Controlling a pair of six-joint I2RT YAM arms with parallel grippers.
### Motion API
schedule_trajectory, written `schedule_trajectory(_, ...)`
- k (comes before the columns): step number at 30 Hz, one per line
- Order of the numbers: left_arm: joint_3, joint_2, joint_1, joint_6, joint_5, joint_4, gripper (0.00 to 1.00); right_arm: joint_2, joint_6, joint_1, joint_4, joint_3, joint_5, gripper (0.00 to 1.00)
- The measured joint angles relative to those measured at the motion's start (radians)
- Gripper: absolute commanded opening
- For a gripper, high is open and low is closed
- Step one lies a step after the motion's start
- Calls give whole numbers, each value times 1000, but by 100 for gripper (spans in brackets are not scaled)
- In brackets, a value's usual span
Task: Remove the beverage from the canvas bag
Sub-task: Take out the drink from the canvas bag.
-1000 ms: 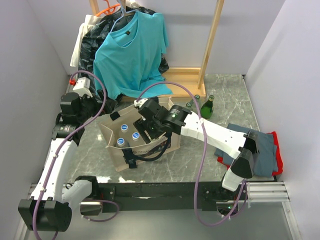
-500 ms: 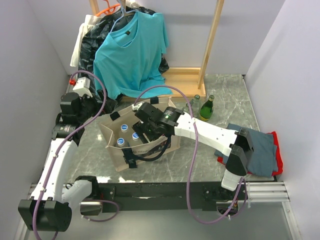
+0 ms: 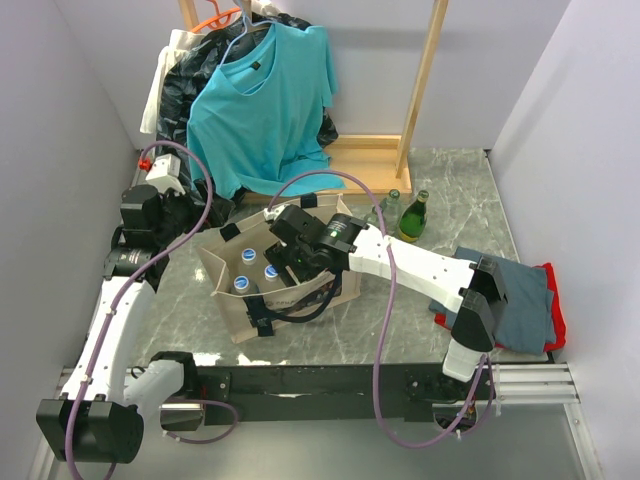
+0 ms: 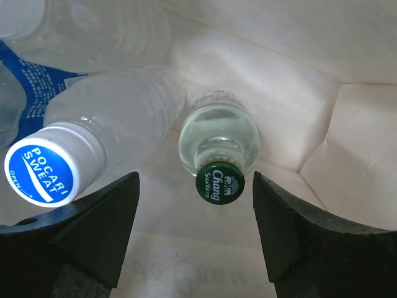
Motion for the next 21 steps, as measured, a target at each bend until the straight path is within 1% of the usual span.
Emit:
schedule_trajectory(5,0,0,0,0,0,0,96,0,1,0,7,-3,20,82)
schedule_trajectory(12,0,0,0,0,0,0,96,-9,11,-26,45,-62,16,82)
schedule_trajectory(21,0,0,0,0,0,0,96,-9,15,-40,52,-64,21,82)
